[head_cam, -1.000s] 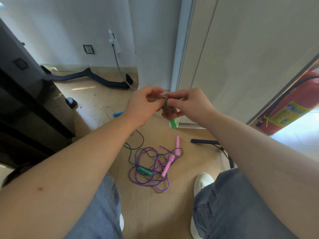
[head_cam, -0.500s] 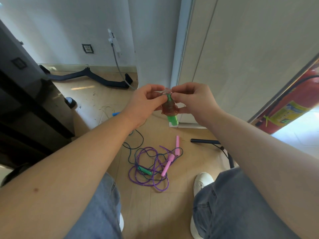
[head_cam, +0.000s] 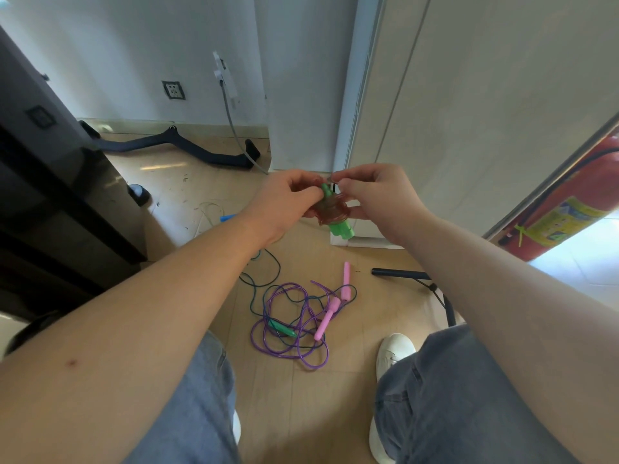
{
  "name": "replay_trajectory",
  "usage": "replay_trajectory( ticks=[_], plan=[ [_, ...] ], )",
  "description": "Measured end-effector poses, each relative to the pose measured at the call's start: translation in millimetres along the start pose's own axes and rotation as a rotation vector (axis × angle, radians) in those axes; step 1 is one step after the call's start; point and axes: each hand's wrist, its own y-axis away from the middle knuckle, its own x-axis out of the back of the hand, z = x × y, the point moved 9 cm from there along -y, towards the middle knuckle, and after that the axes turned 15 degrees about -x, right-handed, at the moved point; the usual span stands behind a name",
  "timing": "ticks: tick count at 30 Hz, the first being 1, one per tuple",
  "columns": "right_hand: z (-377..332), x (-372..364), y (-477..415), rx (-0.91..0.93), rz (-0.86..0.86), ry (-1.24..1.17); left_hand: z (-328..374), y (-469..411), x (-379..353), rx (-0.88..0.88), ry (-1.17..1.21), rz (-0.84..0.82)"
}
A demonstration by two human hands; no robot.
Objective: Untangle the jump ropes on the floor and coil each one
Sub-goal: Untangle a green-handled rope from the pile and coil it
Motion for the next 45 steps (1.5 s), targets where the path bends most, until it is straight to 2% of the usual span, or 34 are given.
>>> replay_trajectory(
  ticks=[6,15,18,22,24,29,34,37,40,45],
  plan=[
    [-2,-3,-2,0.079,0.007,0.217,-5,0,3,-0.018,-0.05,0.002],
    [-4,-14,3,0.132,-0.011,0.353,1,0,4,-0.103,-0.189,0.021],
    [-5,-12,5,0.115,-0.024,0.288,4,0,3,-0.111,-0.163,0.014],
    [1,-7,5,-0.006,-0.129,0.001,8,1,6,-0.128,-0.133,0.07],
    [3,-6,5,-0.036,-0.158,-0.055,11,1,8,-0.168,-0.14,0.081],
    [-3,-2,4,0.014,-0.123,0.042,12,1,5,-0.183,-0.122,0.027],
    [-4,-4,5,0.03,-0.154,0.124,9,0,14,-0.16,-0.137,0.102],
    [-1,-4,3,0.007,-0.154,0.154,6,3,11,-0.163,-0.143,0.073],
    [2,-3,0,-0.01,-0.134,0.149,10,5,8,-0.186,-0.146,0.062],
    [-1,-4,2,-0.041,-0.161,0.056,11,3,19,-0.201,-0.155,0.181]
  ],
)
